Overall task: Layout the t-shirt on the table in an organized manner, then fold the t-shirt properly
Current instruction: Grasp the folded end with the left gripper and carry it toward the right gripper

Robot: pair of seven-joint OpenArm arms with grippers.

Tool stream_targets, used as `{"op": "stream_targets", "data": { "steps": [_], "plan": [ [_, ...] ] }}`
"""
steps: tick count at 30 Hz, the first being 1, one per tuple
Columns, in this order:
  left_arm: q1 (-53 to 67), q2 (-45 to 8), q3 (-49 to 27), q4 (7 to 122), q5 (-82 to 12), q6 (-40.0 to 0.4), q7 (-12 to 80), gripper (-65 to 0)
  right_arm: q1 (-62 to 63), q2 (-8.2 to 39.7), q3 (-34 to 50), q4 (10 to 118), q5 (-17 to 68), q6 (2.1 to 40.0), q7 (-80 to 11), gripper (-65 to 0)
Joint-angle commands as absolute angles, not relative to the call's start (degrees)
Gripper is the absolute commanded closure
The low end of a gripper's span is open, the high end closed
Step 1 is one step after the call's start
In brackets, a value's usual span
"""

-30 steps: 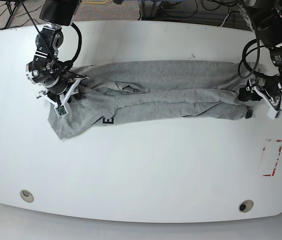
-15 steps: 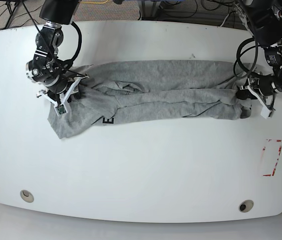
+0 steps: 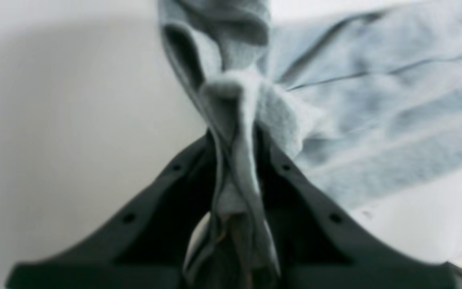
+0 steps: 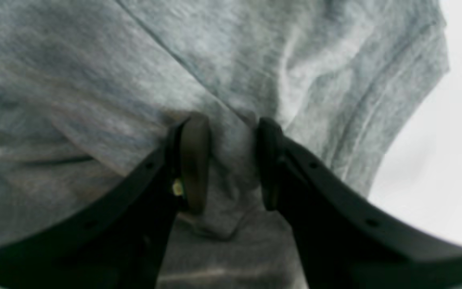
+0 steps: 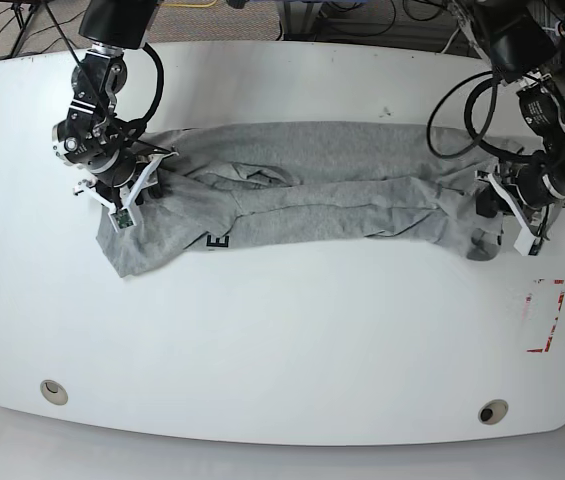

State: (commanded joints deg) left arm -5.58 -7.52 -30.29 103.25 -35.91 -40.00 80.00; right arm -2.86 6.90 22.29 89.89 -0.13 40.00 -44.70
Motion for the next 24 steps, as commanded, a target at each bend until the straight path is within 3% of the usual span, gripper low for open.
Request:
{"op": "stream_targets", "data": {
  "steps": [6, 19, 24],
  "plan": [
    [-5.58, -2.95, -19.03, 109.14, -35.82, -40.00, 80.00, -3.3, -2.86, 6.90, 22.29, 89.89, -0.13, 40.00, -44.70, -19.7],
    [-8.13, 7.96, -11.47, 105.45, -35.65, -40.00, 80.00, -3.6, -2.86, 6.64, 22.20, 89.80, -0.13, 40.00, -44.70, -19.7],
    [-8.13, 9.00, -11.38, 102.20, -35.65, -40.00, 79.16, -3.8, -2.77, 5.93, 22.20, 89.89, -0.13, 40.00, -44.70, -19.7]
  ]
}}
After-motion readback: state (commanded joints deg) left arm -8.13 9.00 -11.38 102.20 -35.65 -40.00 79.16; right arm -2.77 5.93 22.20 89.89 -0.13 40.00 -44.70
